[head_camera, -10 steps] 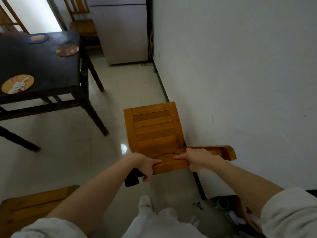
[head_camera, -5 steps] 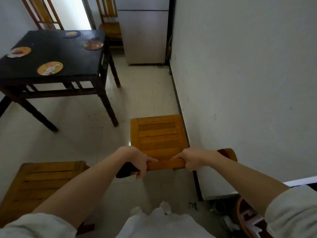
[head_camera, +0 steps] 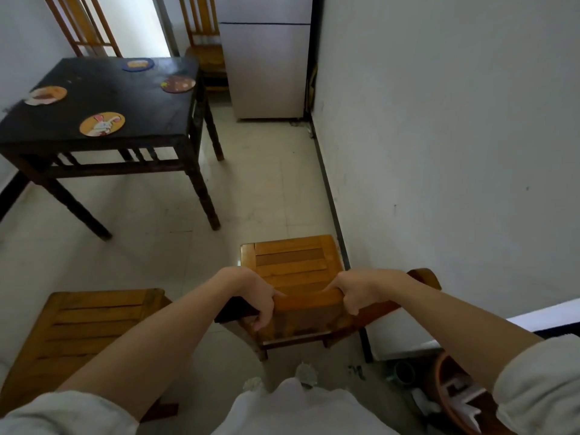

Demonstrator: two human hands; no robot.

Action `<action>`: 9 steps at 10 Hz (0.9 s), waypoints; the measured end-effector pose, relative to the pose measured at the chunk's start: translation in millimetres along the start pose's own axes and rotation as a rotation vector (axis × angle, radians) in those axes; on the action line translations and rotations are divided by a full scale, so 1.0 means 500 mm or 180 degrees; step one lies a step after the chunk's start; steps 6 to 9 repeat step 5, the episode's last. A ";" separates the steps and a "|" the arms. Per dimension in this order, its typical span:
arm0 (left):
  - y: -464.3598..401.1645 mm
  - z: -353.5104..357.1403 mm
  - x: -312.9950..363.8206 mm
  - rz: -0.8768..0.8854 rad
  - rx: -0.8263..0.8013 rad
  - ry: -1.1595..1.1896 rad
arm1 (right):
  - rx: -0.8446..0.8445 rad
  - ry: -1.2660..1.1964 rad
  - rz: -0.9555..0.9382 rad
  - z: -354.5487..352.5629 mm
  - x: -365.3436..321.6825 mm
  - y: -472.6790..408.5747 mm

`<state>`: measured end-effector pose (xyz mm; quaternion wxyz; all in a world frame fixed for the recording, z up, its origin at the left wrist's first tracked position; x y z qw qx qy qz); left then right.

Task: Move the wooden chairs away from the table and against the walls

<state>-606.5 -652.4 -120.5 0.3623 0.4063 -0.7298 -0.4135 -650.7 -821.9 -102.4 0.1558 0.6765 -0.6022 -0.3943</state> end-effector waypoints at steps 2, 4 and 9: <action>0.017 0.031 0.002 0.0234 -0.0069 0.0133 | -0.0058 0.0044 -0.0111 0.026 -0.016 0.015; 0.050 0.027 0.040 0.1080 0.1680 -0.0339 | 0.0180 0.0047 -0.0147 0.029 -0.019 0.036; 0.052 0.040 0.081 0.1390 0.2445 0.0097 | 0.0484 -0.0715 -0.0350 -0.018 -0.043 0.086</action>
Point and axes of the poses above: each hand's wrist, its own y-axis away from the middle knuckle, its own z-axis out of the palm, x = y × z, the point moved 5 cm from there along -y, towards the middle knuckle, and after that the axes turned 9 degrees about x, right-handed, at the moved point
